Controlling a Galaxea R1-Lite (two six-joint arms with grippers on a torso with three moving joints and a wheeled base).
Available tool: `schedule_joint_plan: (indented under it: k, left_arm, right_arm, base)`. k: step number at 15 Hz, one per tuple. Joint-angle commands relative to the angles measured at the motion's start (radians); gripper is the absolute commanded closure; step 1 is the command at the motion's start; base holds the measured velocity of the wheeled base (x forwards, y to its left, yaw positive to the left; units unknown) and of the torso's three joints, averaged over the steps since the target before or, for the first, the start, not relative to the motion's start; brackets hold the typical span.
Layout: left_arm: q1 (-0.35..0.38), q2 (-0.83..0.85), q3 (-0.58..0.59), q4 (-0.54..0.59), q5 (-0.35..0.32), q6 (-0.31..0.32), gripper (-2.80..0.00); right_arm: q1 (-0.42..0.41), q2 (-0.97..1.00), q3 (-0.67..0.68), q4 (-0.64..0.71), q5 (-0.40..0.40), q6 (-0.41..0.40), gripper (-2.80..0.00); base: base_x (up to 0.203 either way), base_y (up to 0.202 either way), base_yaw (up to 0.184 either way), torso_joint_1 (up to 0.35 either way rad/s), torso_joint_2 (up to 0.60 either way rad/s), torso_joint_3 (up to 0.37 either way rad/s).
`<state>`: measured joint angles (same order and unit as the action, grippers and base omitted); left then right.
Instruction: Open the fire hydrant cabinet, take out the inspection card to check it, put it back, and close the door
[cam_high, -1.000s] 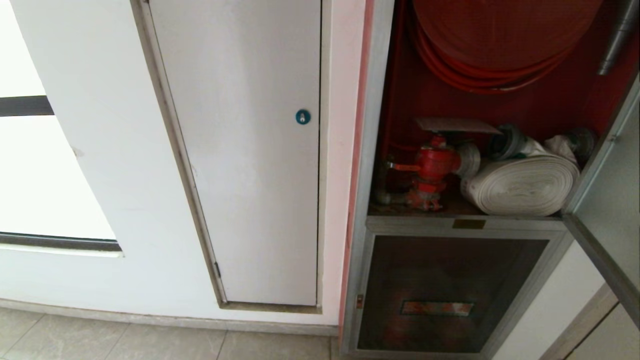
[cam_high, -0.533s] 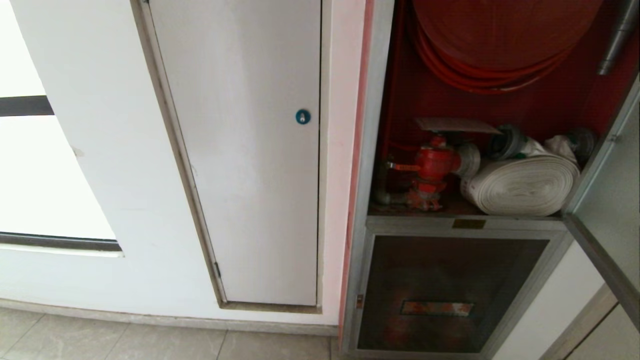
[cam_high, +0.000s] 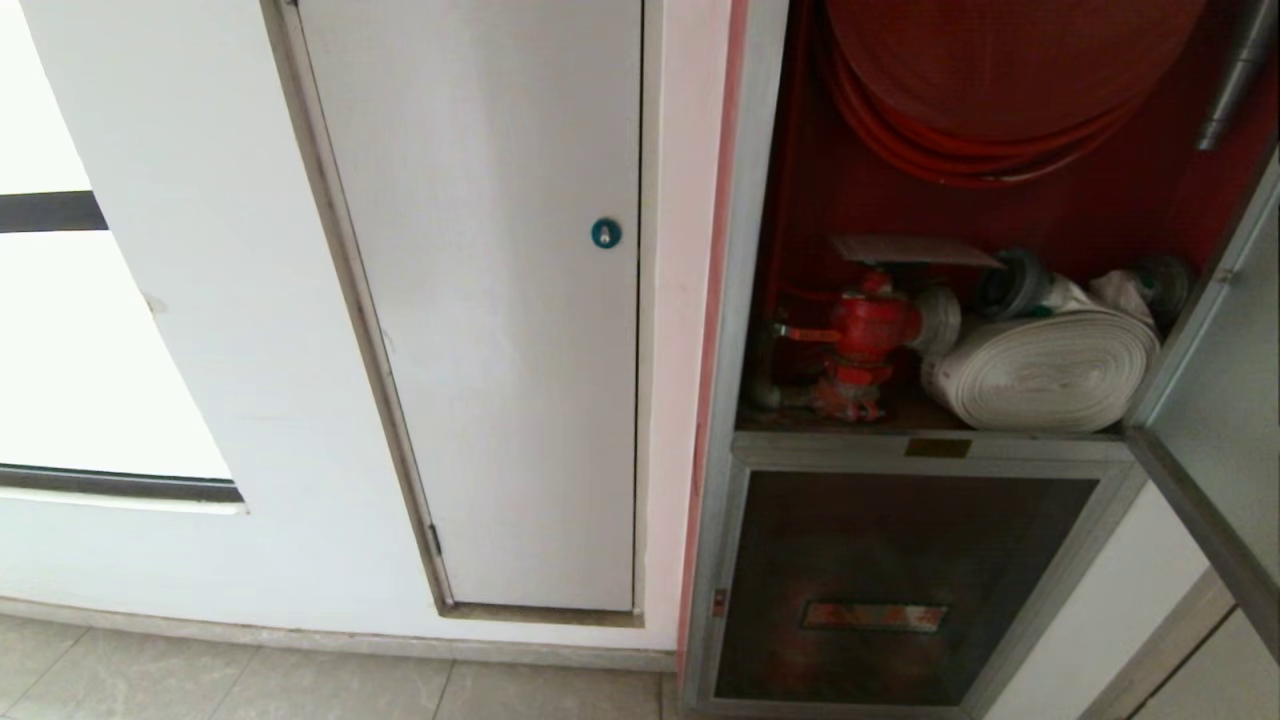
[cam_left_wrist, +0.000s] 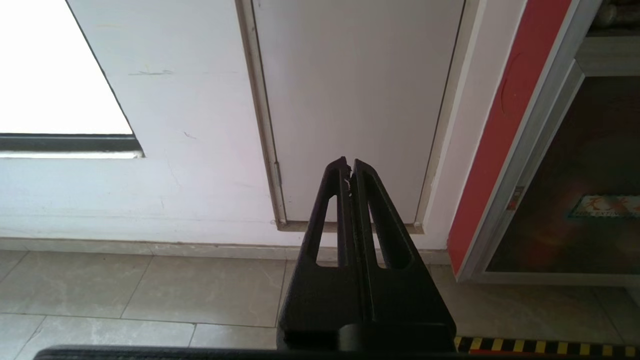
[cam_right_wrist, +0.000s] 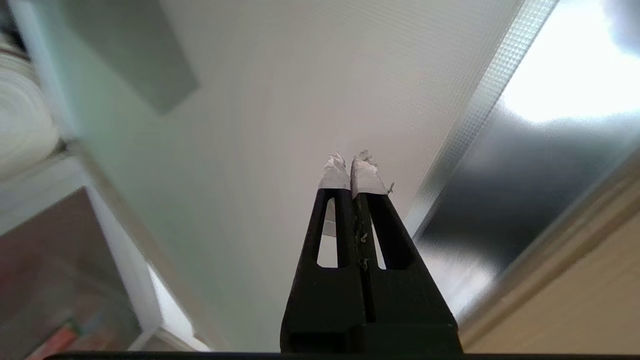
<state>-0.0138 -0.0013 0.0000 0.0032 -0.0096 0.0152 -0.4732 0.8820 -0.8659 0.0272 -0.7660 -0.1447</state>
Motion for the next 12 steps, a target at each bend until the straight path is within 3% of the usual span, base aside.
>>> schedule_joint_plan:
  k: [1, 4, 8, 10, 12]
  left_arm:
    - [0.000, 0.001, 0.000, 0.000, -0.001, 0.000, 0.00]
    - [0.000, 0.001, 0.000, 0.000, 0.000, 0.000, 0.00]
    - [0.000, 0.001, 0.000, 0.000, -0.001, 0.000, 0.00]
    - [0.000, 0.001, 0.000, 0.000, -0.001, 0.000, 0.00]
    - [0.000, 0.001, 0.000, 0.000, -0.001, 0.000, 0.00]
  right_arm:
    - [-0.132, 0.043, -0.011, -0.001, 0.077, -0.001, 0.00]
    - [-0.294, 0.073, -0.029, -0.003, 0.255, 0.000, 0.00]
    - [-0.317, 0.078, -0.041, -0.003, 0.325, 0.000, 0.00]
    - [-0.315, 0.084, -0.041, -0.010, 0.455, 0.000, 0.00]
    - [-0.292, 0.083, -0.041, -0.011, 0.656, 0.001, 0.00]
  base:
    - [0.000, 0.000, 0.000, 0.000, 0.00, 0.000]
    - [0.000, 0.000, 0.000, 0.000, 0.00, 0.000]
    - [0.000, 0.000, 0.000, 0.000, 0.00, 0.000]
    - [0.000, 0.000, 0.000, 0.000, 0.00, 0.000]
    - [0.000, 0.000, 0.000, 0.000, 0.00, 0.000]
